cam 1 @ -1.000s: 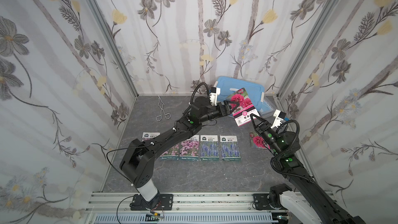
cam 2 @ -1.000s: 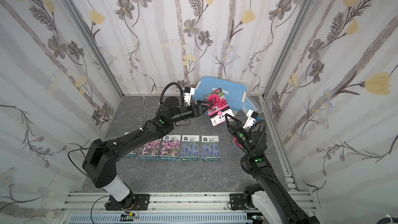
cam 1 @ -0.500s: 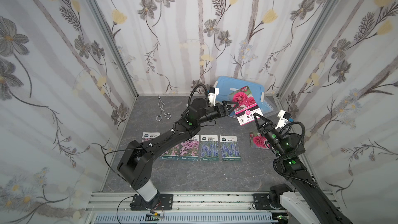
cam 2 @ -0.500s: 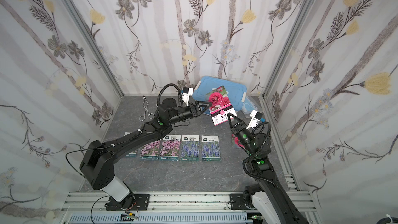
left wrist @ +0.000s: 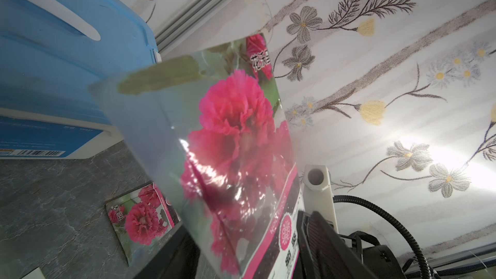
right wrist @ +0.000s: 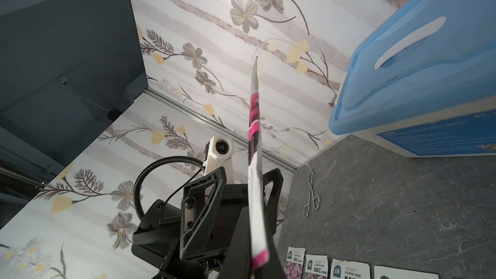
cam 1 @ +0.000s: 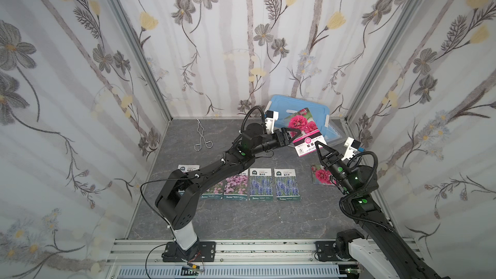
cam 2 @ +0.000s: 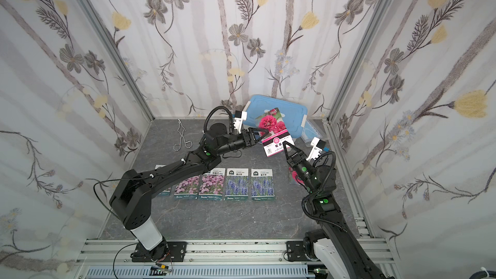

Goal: Arrange the seed packets in a row
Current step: Pick up the seed packet from the center of the board, then move the seed packet to the center of the board.

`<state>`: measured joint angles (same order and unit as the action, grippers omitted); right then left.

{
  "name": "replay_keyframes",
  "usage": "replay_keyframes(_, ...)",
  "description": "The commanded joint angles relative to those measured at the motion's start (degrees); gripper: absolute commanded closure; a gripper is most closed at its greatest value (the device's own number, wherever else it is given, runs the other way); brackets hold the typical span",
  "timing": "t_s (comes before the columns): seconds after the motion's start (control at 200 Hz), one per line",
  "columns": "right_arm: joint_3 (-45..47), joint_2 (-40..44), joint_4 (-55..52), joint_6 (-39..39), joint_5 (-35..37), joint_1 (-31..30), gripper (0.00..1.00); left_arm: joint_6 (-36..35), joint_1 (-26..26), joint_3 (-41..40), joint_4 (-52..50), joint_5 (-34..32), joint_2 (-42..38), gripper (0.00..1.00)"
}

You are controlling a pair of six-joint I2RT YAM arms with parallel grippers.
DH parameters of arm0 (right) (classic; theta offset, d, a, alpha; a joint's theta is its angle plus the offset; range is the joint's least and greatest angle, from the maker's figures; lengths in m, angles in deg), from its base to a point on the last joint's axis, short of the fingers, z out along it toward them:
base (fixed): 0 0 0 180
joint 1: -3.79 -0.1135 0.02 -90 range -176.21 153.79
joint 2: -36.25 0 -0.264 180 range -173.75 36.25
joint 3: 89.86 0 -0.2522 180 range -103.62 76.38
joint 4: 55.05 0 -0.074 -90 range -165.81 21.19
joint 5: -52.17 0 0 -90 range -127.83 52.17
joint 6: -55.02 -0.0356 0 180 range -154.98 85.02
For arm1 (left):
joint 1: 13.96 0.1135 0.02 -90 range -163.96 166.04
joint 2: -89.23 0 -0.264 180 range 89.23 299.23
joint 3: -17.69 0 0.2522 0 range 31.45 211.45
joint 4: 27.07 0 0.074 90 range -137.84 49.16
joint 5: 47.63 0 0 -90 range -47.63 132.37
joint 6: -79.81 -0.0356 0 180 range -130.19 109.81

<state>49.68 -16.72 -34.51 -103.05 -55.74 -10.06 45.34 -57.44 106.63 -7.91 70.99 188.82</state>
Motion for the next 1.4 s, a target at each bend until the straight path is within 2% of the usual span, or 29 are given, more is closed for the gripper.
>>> replay_keyframes(0.0,-0.27,-0.53,0.01,0.83,0.23,-0.2,1.0,0.8,-0.15,1.68,3.59,0.64,1.02,0.61)
replay_keyframes(0.11,-1.02,-0.73,-4.05,3.74,1.26,-0.21,1.0,0.63,-0.27,2.35,2.46,0.83,1.57,1.0)
replay_keyframes(0.22,-4.28,-1.19,-12.98,10.31,4.58,-0.21,1.0,0.18,-0.03,1.91,0.69,0.66,1.93,1.0)
replay_keyframes(0.34,-13.54,-5.72,-32.23,23.48,11.43,-0.9,1.0,-0.31,1.21,1.04,-2.18,0.45,2.26,1.0)
replay_keyframes(0.38,-15.55,-8.1,-37.54,26.96,13.27,-0.95,0.82,-0.78,1.84,0.74,-3.58,0.59,2.32,1.0)
replay_keyframes(0.43,-18.74,-11.24,-41.56,30.47,14.2,-0.96,0.48,-1.69,2.66,0.36,-5.7,0.56,2.4,1.0)
replay_keyframes(0.465,-19.94,-13.43,-44.34,31.98,15.72,-0.93,0.35,-2.64,3.25,0.41,-7.99,0.41,2.32,1.0)
replay_keyframes(0.58,-18.88,-17.25,-46.15,33.0,19.82,-0.61,0.17,-5.7,4.78,0.65,-16.8,0.6,2.27,1.0)
replay_keyframes(0.674,-17.3,-18.95,-45.0,31.69,20.48,0.47,0.01,-8.99,4.99,0.58,-22.4,1.12,1.47,1.0)
replay_keyframes(0.844,-13.62,-20.99,-42.85,29.86,17.83,2.85,0.0,-14.6,4.43,0.38,-31.41,3.1,-0.24,1.0)
replay_keyframes(0.989,-11.18,-24.79,-38.66,27.97,10.44,6.09,0.0,-18.26,2.96,-0.36,-35.22,3.55,-0.9,1.0)
replay_keyframes(1.199,-9.23,-31.79,-33.46,24.53,3.9,6.45,0.0,-17.31,1.72,-3.54,-32.48,3.81,-0.23,1.0)
replay_keyframes(1.394,-7.96,-37.18,-30.06,21.27,2.03,7.29,0.0,-17.05,-0.36,-3.2,-31.69,3.51,1.8,1.0)
